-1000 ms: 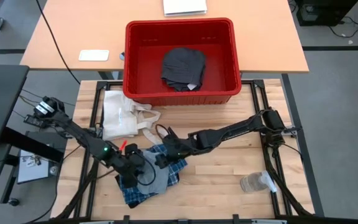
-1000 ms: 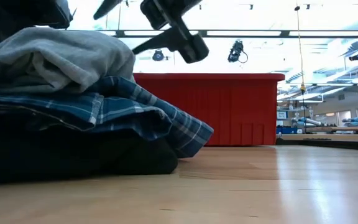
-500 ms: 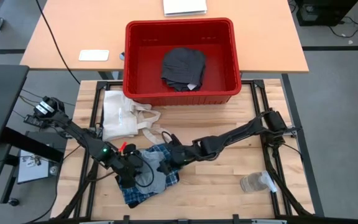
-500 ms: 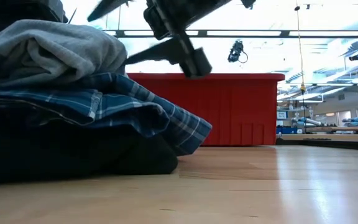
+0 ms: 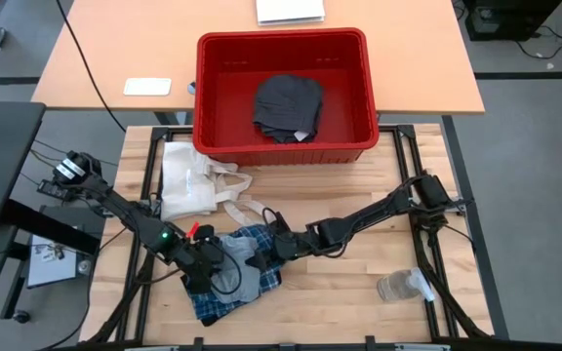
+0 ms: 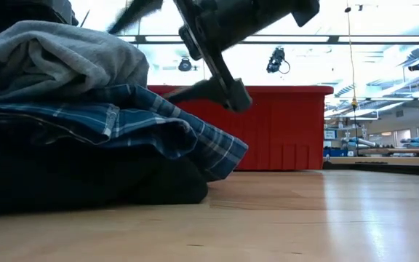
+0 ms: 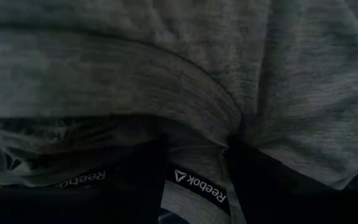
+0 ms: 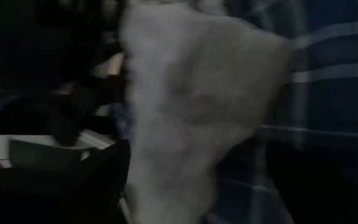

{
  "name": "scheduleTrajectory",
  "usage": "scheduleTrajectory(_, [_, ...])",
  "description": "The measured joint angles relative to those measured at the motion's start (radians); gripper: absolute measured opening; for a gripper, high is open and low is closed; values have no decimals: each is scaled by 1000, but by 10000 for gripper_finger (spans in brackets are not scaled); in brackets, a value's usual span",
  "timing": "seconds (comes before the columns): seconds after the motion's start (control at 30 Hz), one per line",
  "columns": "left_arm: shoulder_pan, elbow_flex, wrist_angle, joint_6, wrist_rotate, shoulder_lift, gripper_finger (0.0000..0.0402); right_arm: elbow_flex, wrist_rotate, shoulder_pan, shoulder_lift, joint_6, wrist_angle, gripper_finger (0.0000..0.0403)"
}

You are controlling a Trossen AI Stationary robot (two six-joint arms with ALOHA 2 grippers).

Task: Fold laundry
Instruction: Put the gray shirt into the red bin

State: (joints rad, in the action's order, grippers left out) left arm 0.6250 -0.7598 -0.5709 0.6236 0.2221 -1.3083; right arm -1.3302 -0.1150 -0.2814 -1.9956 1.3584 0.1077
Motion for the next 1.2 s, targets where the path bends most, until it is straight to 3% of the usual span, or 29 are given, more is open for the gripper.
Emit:
scheduleTrajectory(0.13, [0,1,13,-11,0,0,173,-2,-51,-6,2,-1,7,396])
scheduleTrajectory(0.43, [-44,1,55,-11,57,0,173,-1,-29,22,1,-32,40,374])
scheduleTrajectory(0.63, [-98,1,90,-25,76,-1,173,-1,-74,28,1,-54,31,352])
scheduleTrajectory(0.93, [-165,2,164,-26,143,-1,173,-1,-22,63,1,-88,16,253])
scheduleTrajectory(1.2, [-202,1,130,-36,84,-1,173,-1,9,64,1,-87,-59,156])
